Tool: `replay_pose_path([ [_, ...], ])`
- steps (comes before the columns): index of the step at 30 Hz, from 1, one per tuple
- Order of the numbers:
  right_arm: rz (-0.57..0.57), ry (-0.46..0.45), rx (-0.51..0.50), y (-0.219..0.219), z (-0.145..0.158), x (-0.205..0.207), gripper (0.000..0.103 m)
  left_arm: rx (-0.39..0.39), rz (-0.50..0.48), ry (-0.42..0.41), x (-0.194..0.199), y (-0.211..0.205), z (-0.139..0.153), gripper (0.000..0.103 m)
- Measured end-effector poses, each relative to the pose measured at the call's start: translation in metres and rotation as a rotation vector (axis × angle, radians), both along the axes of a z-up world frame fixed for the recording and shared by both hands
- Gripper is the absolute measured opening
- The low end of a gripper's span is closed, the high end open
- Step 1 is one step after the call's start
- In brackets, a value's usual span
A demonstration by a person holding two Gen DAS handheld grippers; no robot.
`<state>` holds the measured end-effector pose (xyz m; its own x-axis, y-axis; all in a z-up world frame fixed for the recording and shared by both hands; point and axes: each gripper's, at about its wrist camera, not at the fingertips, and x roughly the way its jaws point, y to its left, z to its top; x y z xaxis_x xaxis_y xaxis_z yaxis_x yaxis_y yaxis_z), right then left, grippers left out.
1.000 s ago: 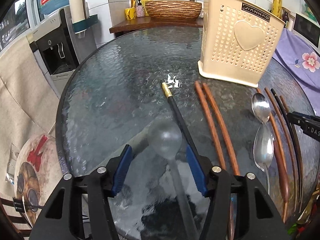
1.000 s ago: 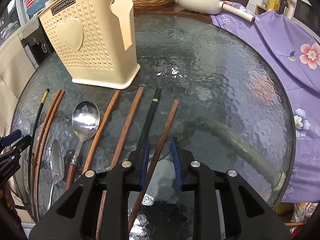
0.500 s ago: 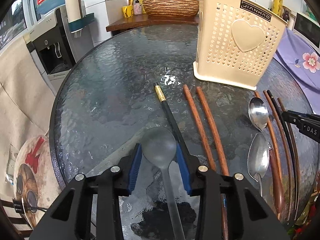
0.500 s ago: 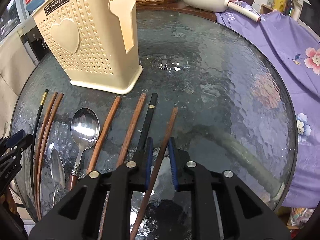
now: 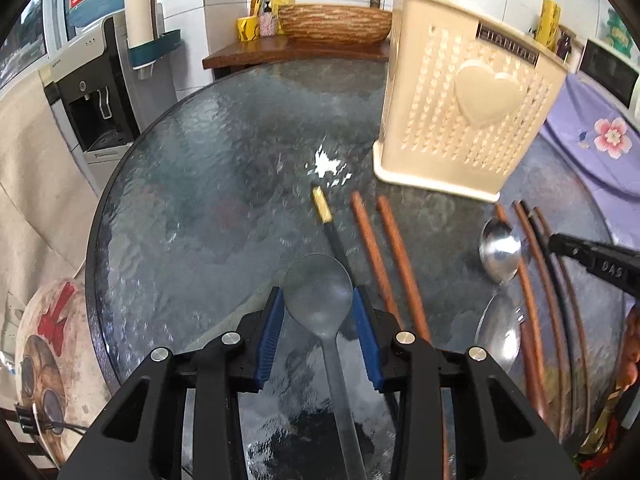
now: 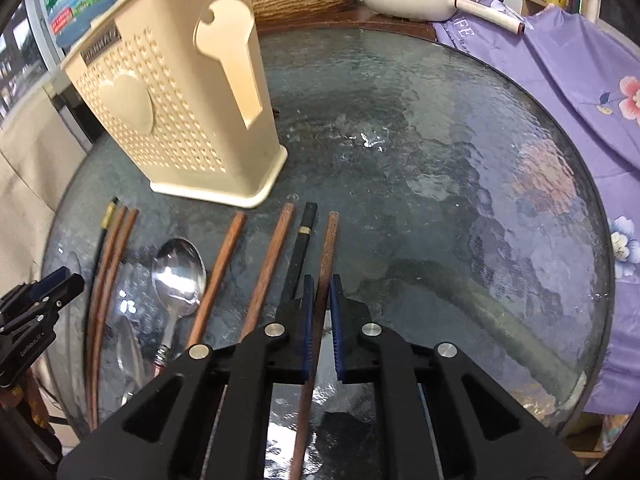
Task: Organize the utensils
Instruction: 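Close the right gripper on a wooden chopstick while the left gripper hovers over utensils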
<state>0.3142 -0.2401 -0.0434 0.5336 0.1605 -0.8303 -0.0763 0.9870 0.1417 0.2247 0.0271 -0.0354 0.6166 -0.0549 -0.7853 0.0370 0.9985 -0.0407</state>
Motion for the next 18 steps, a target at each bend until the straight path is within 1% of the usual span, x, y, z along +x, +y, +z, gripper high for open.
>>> replay_pose_path([
  [5, 0.001, -0.068, 0.041, -0.004, 0.017, 0.001, 0.007, -0.049, -0.02, -0.06, 0.002, 0.004, 0.019, 0.035],
  [12, -0.01, -0.176, 0.122, -0.019, 0.049, -0.003, 0.007, -0.056, -0.065, -0.141, 0.001, -0.004, 0.044, 0.035],
  [18, 0.016, -0.253, 0.182, -0.025, 0.08, -0.026, 0.007, -0.066, -0.095, -0.208, -0.003, -0.01, 0.065, 0.035],
])
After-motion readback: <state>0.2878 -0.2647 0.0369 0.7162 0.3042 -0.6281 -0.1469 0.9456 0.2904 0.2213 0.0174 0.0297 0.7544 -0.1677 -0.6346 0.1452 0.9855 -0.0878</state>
